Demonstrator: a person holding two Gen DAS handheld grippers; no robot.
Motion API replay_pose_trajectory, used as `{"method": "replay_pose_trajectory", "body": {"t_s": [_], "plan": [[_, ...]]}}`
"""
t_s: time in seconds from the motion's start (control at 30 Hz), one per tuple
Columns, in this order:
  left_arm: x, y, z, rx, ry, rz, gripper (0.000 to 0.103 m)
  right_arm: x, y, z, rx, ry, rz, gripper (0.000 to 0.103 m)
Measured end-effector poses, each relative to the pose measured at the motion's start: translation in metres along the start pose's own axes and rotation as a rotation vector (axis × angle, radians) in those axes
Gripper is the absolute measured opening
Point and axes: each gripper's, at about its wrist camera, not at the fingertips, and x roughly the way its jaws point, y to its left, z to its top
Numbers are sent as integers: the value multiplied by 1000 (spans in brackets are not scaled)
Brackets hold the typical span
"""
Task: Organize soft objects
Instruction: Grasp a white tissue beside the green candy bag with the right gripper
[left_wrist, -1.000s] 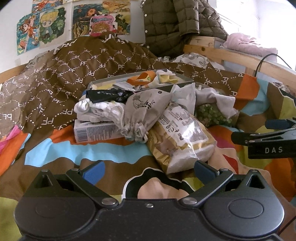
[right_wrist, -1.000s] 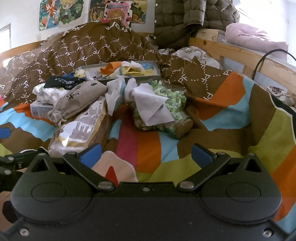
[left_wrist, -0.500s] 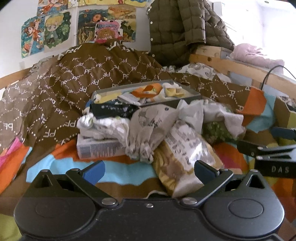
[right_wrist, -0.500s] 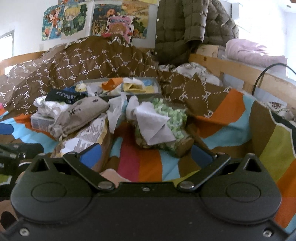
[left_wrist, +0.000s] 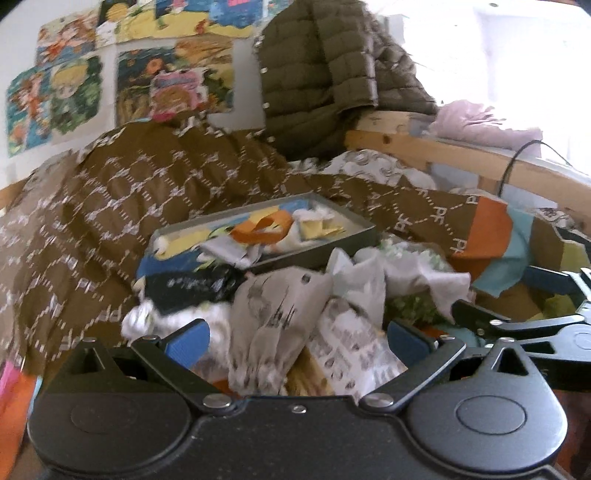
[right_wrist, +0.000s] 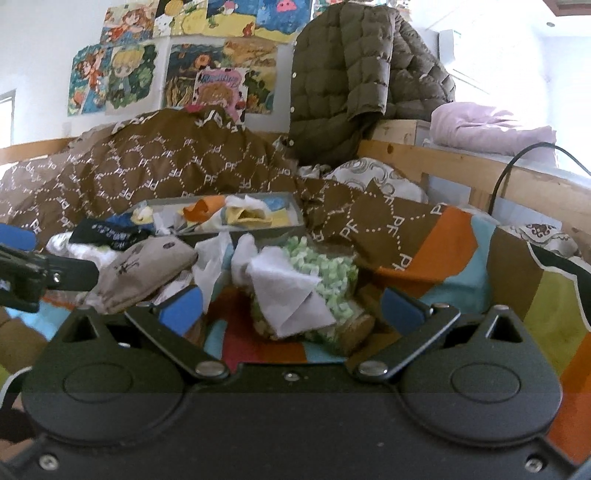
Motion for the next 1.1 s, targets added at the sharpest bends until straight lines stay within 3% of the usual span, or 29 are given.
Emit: {"method": "replay_pose_trajectory", "body": {"t_s": [0.17,0.43,0.8,0.93,1.1], "plan": [[19,0,16,56,28,-58,102,14,7,-5,-59,-19,-53,102],[58,-4,34,144,30,-138,102,40,14,-12,-114,-28,-42,102],[91,-36,37,199,67,-237,88,55,21,-14,-144,-30,6,70],[99,-42,41,199,87,-246,83,56,18,-16,-134,-29,25,69],[110,-43,48,206,101,-246,70,56,13,-19,-114,-19,41,48]]}}
